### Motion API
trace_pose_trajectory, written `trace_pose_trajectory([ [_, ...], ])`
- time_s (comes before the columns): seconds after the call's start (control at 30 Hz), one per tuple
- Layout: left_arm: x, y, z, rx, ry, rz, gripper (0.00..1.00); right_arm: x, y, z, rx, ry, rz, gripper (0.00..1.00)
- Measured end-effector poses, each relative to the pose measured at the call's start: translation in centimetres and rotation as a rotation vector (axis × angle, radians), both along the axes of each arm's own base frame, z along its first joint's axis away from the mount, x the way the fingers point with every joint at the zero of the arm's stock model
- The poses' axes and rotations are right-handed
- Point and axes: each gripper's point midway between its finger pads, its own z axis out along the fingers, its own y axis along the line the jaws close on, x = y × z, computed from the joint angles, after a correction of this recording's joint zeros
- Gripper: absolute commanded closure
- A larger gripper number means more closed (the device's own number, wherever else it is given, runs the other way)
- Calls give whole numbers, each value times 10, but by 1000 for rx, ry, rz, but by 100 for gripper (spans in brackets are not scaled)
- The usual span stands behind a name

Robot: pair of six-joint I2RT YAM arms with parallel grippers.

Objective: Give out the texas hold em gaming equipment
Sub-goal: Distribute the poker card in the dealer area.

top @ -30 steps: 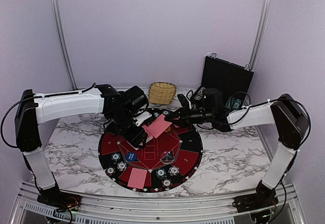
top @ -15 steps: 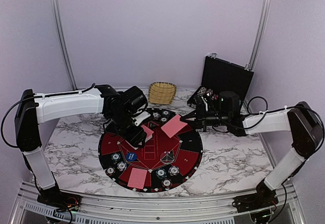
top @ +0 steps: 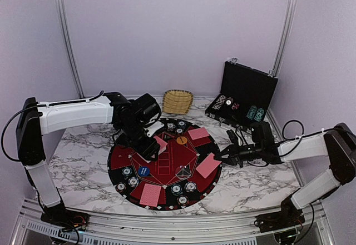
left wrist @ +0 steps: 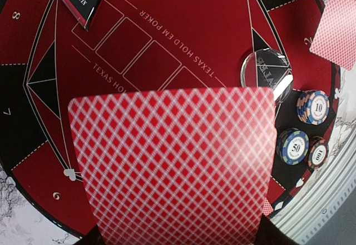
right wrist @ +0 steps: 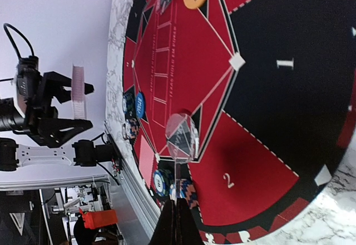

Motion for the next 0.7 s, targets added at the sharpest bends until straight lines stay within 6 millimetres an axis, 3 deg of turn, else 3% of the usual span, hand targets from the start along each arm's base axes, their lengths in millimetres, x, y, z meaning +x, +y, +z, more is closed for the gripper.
trace_pose_trajectory([
  [0.17, 0, 0, 0, 0, 0, 1, 51, -11, -7, -19, -44, 18, 4, 100],
  [0.7, 1, 1, 0, 0, 1, 2, 50, -10, 1, -41, -60, 19, 26, 98],
])
